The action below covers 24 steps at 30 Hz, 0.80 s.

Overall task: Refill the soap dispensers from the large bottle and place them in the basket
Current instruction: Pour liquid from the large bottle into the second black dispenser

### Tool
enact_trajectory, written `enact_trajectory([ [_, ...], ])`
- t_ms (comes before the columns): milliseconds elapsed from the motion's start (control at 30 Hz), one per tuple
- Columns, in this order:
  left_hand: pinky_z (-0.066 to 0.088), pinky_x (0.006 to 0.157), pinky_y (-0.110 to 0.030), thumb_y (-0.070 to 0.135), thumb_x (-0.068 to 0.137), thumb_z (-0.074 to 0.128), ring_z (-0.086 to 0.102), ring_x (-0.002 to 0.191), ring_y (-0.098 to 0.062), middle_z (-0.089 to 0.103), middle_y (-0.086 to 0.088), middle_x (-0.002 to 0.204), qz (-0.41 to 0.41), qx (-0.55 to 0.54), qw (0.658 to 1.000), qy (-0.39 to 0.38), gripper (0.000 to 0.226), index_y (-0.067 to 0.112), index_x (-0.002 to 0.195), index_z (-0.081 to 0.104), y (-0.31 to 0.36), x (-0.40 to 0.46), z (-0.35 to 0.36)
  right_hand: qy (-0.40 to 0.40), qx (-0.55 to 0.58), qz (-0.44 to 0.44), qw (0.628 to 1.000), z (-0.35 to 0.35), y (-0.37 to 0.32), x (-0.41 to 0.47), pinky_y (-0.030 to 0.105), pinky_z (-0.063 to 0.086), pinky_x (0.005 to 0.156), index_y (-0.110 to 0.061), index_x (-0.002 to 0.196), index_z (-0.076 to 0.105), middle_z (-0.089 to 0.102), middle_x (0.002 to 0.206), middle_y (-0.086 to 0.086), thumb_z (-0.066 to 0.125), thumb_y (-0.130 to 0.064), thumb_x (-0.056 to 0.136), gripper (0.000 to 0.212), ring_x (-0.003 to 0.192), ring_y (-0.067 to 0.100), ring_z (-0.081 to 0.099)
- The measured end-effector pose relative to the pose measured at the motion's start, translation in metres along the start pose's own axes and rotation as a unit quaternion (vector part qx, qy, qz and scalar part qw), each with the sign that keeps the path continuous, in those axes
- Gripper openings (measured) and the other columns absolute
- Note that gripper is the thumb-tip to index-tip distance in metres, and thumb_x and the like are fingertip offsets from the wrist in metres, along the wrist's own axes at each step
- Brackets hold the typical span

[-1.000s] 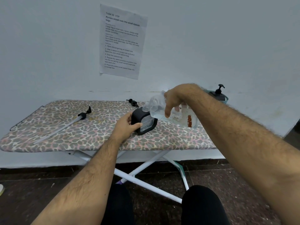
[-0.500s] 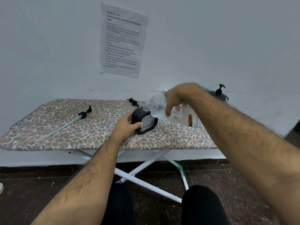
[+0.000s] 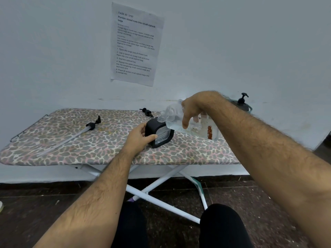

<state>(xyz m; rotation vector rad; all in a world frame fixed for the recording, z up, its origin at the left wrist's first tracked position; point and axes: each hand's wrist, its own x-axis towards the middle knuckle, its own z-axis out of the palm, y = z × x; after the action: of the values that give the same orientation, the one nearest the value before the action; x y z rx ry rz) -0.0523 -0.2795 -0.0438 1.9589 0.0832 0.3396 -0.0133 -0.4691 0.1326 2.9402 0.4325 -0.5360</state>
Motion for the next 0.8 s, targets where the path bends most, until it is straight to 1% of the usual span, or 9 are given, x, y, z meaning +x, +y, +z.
enact_trajectory([
  [100,0.045,0.094,-0.022,0.014,0.084,0.075,0.056,0.111,-0.012,0.059,-0.006,0.131,-0.005,0.000,1.000,0.000,0.063,0.008,0.139,0.047,0.0007,-0.0005,-0.0001,-0.004,0.005,0.001,1.000,-0.0004,-0.0001,0.0001,0.050,0.052,0.091,-0.013,0.141,0.040,0.071,0.103,0.011,0.082,-0.036,0.077,0.080,0.079,0.028,0.066],
  [233,0.045,0.091,-0.020,0.013,0.084,0.075,0.056,0.108,-0.010,0.059,-0.006,0.131,-0.004,-0.001,1.000,0.002,0.061,0.009,0.138,0.048,-0.0001,-0.0010,0.0002,0.001,-0.002,0.004,1.000,-0.0006,0.0000,0.0012,0.050,0.052,0.092,-0.014,0.141,0.041,0.069,0.095,0.007,0.082,-0.038,0.076,0.080,0.081,0.027,0.066],
  [300,0.045,0.091,-0.022,0.014,0.083,0.075,0.056,0.108,-0.011,0.060,-0.006,0.131,-0.004,-0.002,1.000,0.004,0.061,0.010,0.138,0.048,-0.0005,-0.0009,0.0001,0.003,-0.003,0.004,1.000,-0.0006,-0.0001,0.0020,0.051,0.052,0.091,-0.015,0.141,0.041,0.069,0.092,0.006,0.082,-0.038,0.076,0.081,0.081,0.027,0.066],
  [400,0.047,0.092,-0.023,0.014,0.083,0.076,0.058,0.109,-0.012,0.061,-0.006,0.130,-0.004,-0.003,1.000,0.005,0.060,0.010,0.137,0.049,-0.0002,-0.0011,0.0000,0.002,-0.005,0.003,1.000,-0.0012,0.0000,0.0012,0.047,0.053,0.085,-0.014,0.140,0.041,0.069,0.093,0.007,0.082,-0.037,0.076,0.079,0.080,0.027,0.066],
  [467,0.047,0.088,-0.019,0.014,0.083,0.076,0.058,0.107,-0.011,0.061,-0.004,0.127,-0.003,-0.002,1.000,0.006,0.060,0.010,0.137,0.049,-0.0001,-0.0012,-0.0001,0.000,-0.008,0.001,1.000,-0.0016,-0.0001,0.0002,0.045,0.052,0.080,-0.014,0.140,0.042,0.070,0.099,0.008,0.081,-0.037,0.077,0.078,0.080,0.026,0.065],
  [567,0.043,0.079,-0.009,0.015,0.084,0.075,0.057,0.105,-0.009,0.060,0.000,0.122,0.002,0.003,1.000,0.007,0.059,0.011,0.136,0.050,0.0007,-0.0022,-0.0001,0.001,-0.013,-0.001,1.000,-0.0015,0.0002,-0.0003,0.044,0.052,0.080,-0.014,0.139,0.042,0.071,0.105,0.009,0.081,-0.037,0.077,0.077,0.078,0.025,0.065],
  [600,0.043,0.080,-0.010,0.015,0.083,0.075,0.057,0.105,-0.009,0.061,0.000,0.123,0.002,0.003,1.000,0.008,0.058,0.011,0.136,0.050,0.0004,-0.0021,-0.0001,0.001,-0.014,-0.002,1.000,-0.0014,0.0003,-0.0003,0.044,0.052,0.080,-0.014,0.139,0.043,0.071,0.106,0.009,0.081,-0.037,0.077,0.077,0.078,0.025,0.065],
  [700,0.045,0.089,-0.020,0.016,0.083,0.076,0.057,0.106,-0.010,0.061,-0.002,0.126,0.002,0.006,1.000,0.008,0.059,0.012,0.136,0.050,-0.0008,-0.0015,-0.0004,0.001,-0.016,-0.002,1.000,-0.0016,0.0001,-0.0022,0.042,0.050,0.076,-0.014,0.140,0.042,0.071,0.109,0.009,0.081,-0.037,0.077,0.077,0.076,0.024,0.064],
  [800,0.046,0.091,-0.023,0.017,0.083,0.076,0.057,0.108,-0.011,0.061,-0.003,0.129,0.000,0.007,1.000,0.007,0.061,0.013,0.137,0.049,-0.0012,-0.0011,-0.0003,-0.001,-0.015,-0.003,1.000,-0.0017,-0.0001,-0.0035,0.041,0.049,0.074,-0.014,0.141,0.041,0.070,0.112,0.010,0.080,-0.036,0.078,0.077,0.077,0.024,0.064],
])
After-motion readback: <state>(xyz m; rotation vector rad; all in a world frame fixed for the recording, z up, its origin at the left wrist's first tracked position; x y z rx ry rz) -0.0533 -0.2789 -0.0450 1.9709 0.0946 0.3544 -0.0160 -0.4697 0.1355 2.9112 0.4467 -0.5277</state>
